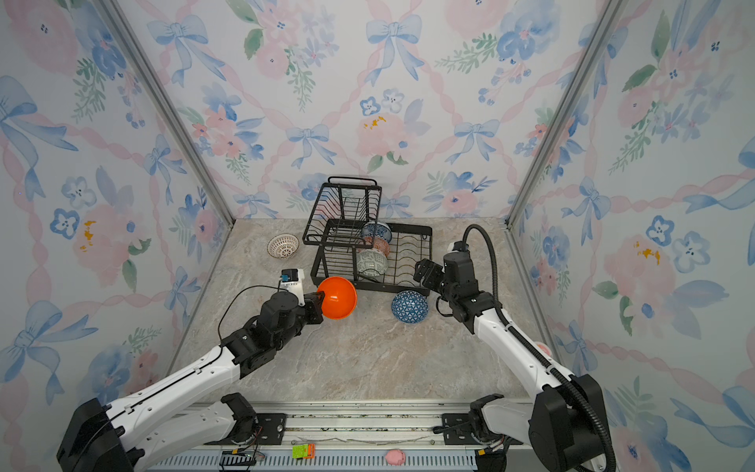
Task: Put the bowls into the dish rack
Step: 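Lift the orange ball above the rack with left gripper while right gripper grasps it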
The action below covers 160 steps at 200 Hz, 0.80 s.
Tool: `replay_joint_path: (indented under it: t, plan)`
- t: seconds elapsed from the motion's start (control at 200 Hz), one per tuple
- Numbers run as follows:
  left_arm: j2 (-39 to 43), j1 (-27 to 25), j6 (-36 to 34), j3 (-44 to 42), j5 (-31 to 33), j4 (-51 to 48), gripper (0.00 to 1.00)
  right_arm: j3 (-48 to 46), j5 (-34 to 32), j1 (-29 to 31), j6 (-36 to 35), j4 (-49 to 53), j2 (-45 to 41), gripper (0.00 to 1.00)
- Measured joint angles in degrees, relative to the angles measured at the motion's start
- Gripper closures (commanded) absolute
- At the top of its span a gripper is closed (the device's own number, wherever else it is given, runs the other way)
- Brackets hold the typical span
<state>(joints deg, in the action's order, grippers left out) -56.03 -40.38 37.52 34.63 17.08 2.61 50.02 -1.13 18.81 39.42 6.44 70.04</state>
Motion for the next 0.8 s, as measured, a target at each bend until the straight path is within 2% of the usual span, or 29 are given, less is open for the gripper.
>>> replay_joint_path:
  t: [0.335, 0.8]
  plan:
    - [-1.7, -0.1, -5.0, 6.9, 2.7, 8.5, 1.0, 14.6, 2.9, 3.7, 7.2, -0.2, 1.3, 0.03]
    - [-18.8, -0.2, -12.7, 22.6, 11.2, 25.3, 1.0, 32.0, 5.5, 9.8, 19.5, -3.3, 9.7, 0.01]
